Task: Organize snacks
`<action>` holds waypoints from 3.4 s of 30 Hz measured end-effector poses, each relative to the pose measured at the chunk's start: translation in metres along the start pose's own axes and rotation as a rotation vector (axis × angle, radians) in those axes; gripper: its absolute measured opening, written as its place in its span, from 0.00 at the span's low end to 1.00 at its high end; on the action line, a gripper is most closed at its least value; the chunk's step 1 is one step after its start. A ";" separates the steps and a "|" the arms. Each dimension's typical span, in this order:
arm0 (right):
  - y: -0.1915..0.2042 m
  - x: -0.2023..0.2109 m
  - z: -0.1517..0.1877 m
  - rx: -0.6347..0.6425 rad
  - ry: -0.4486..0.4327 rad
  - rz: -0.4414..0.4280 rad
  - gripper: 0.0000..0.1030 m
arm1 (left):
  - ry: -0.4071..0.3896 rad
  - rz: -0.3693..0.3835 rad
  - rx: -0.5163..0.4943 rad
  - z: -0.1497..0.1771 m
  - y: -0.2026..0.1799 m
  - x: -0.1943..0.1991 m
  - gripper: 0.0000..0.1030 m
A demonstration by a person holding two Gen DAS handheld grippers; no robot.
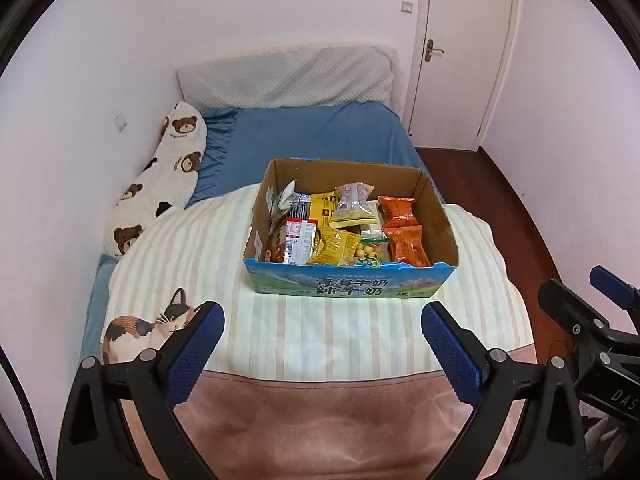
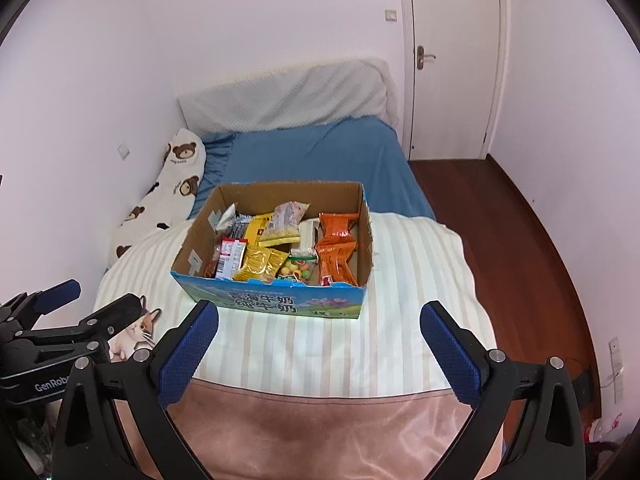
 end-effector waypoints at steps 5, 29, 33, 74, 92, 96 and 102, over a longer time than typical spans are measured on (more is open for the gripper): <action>0.008 0.022 0.006 0.008 -0.024 -0.007 1.00 | -0.028 -0.005 0.002 0.007 0.002 0.022 0.98; -0.012 0.000 0.004 0.009 -0.021 0.065 1.00 | -0.033 -0.044 0.035 0.002 0.003 0.000 1.00; -0.021 -0.022 -0.002 -0.004 -0.003 0.071 1.00 | 0.008 -0.057 0.020 -0.003 -0.003 -0.026 1.00; -0.063 -0.125 -0.023 -0.054 0.056 0.172 1.00 | 0.100 -0.096 -0.013 -0.032 -0.023 -0.133 1.00; -0.058 -0.133 -0.016 -0.066 0.073 0.158 1.00 | 0.090 -0.086 -0.017 -0.033 -0.023 -0.128 1.00; -0.057 -0.130 -0.016 -0.067 0.071 0.156 1.00 | 0.088 -0.083 -0.019 -0.033 -0.024 -0.126 1.00; -0.056 -0.128 -0.016 -0.069 0.073 0.154 1.00 | 0.082 -0.076 -0.024 -0.033 -0.025 -0.123 1.00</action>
Point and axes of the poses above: each gripper's, at about its wrist camera, not at the fingertips, and x roughly against the way its jaws point, y to its left, z to its underside, the point moved 6 cm from there along -x, roughly the way its jaws point, and after that the axes turned 14 degrees about -z, right-handed, at the moved point
